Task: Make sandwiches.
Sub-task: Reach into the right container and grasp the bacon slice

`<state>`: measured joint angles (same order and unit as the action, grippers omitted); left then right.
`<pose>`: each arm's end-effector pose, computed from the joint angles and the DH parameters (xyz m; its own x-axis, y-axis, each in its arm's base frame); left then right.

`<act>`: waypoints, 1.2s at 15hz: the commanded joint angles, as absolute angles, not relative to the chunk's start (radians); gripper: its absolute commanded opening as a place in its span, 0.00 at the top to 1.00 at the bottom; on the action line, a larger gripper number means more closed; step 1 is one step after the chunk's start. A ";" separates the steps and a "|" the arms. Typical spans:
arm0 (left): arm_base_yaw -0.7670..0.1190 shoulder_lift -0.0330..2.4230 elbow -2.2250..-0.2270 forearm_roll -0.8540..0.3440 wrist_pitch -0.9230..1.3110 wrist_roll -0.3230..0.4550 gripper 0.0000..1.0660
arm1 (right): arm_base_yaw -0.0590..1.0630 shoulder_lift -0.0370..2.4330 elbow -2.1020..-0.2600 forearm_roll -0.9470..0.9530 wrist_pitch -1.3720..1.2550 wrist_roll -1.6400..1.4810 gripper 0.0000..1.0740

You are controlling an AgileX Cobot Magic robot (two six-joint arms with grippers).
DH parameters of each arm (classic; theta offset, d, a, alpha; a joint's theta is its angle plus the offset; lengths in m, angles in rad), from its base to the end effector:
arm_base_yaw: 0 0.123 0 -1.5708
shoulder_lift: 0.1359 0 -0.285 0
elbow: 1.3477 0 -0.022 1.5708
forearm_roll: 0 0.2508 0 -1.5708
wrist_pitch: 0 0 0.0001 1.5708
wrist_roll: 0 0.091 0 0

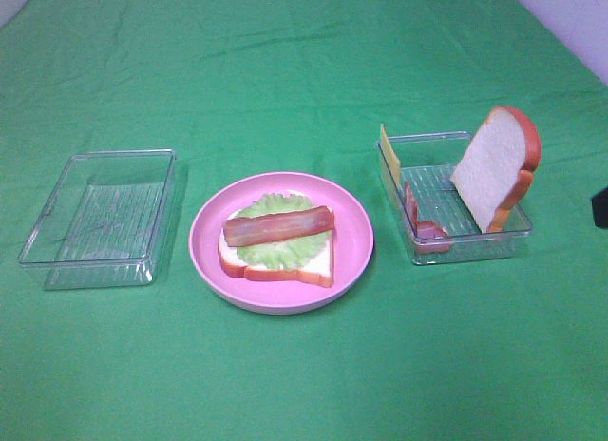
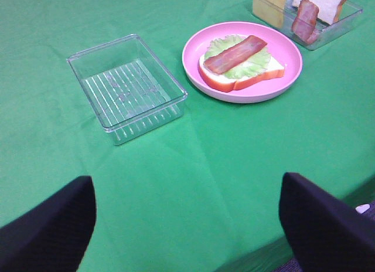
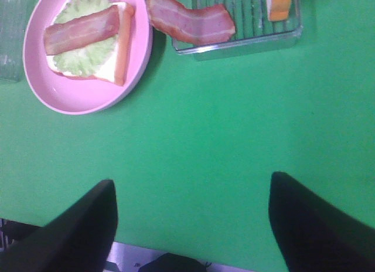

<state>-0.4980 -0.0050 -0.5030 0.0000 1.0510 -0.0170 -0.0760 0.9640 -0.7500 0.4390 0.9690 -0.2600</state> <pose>-0.0049 0.0027 0.2789 -0.3948 0.1953 -0.8978 0.4710 0.8820 -0.0153 0.1666 0.0193 0.2932 -0.8642 0.0656 -0.4989 -0.1033 0.9472 0.3036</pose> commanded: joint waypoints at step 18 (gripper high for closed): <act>-0.497 -0.024 -0.500 0.000 1.039 -0.016 0.25 | 0.315 1.916 -1.425 0.227 1.012 0.027 0.39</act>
<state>-0.4980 -0.0050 -0.5030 0.0000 1.0510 -0.0170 0.3140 1.9190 -1.4210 0.2270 1.0080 0.0190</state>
